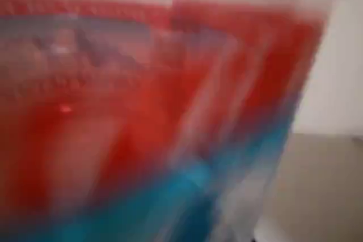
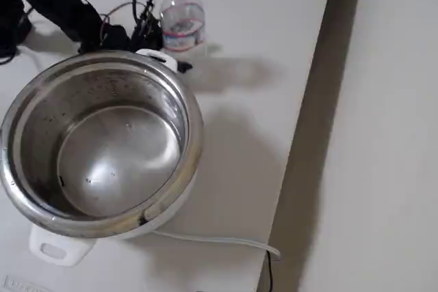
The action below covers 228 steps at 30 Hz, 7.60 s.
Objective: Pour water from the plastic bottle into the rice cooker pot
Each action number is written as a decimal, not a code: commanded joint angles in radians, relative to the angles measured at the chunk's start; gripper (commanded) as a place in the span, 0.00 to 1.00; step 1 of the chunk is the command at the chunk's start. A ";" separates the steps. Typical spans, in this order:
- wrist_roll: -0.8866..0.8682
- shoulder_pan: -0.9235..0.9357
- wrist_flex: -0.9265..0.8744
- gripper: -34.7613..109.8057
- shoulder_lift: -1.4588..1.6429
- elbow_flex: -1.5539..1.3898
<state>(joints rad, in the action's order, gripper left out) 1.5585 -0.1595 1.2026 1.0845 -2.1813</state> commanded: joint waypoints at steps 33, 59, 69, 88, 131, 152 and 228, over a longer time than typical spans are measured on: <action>-0.407 0.137 -1.163 0.58 1.474 -0.520; -1.393 0.233 -2.505 0.24 2.204 -0.594; -1.396 0.265 -2.490 0.24 2.203 -0.790; -1.393 0.265 -2.490 0.24 2.203 -0.790; -1.393 0.265 -2.490 0.24 2.203 -0.790; -1.393 0.265 -2.490 0.24 2.203 -0.790; -1.393 0.265 -2.490 0.24 2.203 -0.790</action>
<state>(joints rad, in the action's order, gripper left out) 0.1672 0.0997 -1.2655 3.2873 -2.9713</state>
